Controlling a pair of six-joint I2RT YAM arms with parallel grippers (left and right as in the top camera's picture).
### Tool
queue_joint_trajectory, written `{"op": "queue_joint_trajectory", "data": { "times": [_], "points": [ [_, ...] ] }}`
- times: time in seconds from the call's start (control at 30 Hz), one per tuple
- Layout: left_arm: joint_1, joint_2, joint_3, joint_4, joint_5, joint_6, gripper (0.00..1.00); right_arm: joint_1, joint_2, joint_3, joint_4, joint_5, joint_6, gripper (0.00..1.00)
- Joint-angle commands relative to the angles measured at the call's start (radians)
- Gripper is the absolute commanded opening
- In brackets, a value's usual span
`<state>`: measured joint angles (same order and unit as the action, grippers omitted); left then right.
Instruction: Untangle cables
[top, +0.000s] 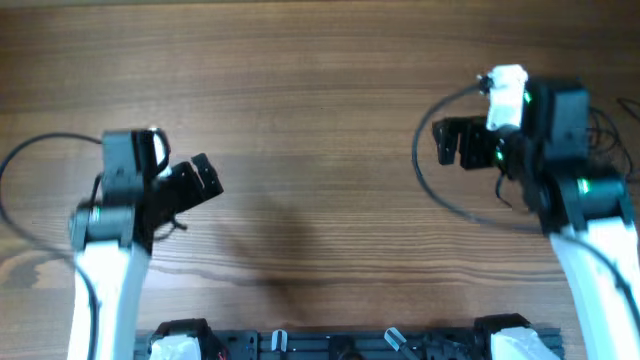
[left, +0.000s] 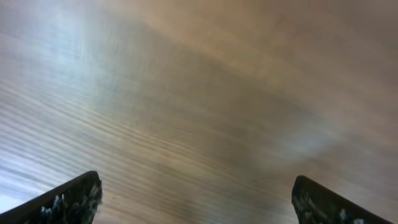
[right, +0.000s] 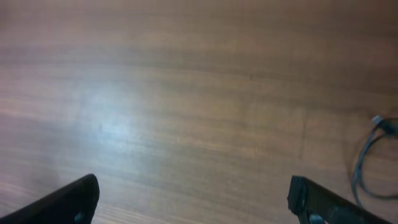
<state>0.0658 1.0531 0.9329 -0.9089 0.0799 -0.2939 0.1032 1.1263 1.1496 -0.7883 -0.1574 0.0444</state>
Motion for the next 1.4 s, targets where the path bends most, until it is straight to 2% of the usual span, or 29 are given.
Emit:
{"op": "queue_joint_trajectory", "data": {
  "times": [0.0,0.13,0.3,0.57,1.0,1.17,1.37],
  "points": [
    [0.003,-0.259,-0.121,0.085,0.056,0.062,1.0,0.0,-0.145,-0.124,0.058,0.04,0.011,1.0],
    [0.004,-0.465,-0.169,0.15,0.057,0.055,1.0,0.0,-0.247,-0.177,0.093,0.047,0.01,1.0],
    [0.004,-0.578,-0.17,0.153,0.058,0.053,1.0,0.0,-0.266,-0.177,0.084,0.047,0.01,1.0],
    [0.004,-0.583,-0.17,0.068,0.058,0.052,1.0,0.0,-0.187,-0.177,0.084,0.047,0.01,1.0],
    [0.004,-0.583,-0.17,-0.137,0.058,0.052,1.0,0.0,0.08,-0.179,0.085,0.047,0.011,1.0],
    [0.004,-0.583,-0.17,-0.156,0.058,0.052,1.0,0.0,0.063,-0.179,0.085,0.047,0.008,1.0],
    [0.004,-0.583,-0.17,-0.156,0.058,0.052,1.0,0.0,-0.047,-0.179,0.085,0.057,0.008,1.0]
  ]
}}
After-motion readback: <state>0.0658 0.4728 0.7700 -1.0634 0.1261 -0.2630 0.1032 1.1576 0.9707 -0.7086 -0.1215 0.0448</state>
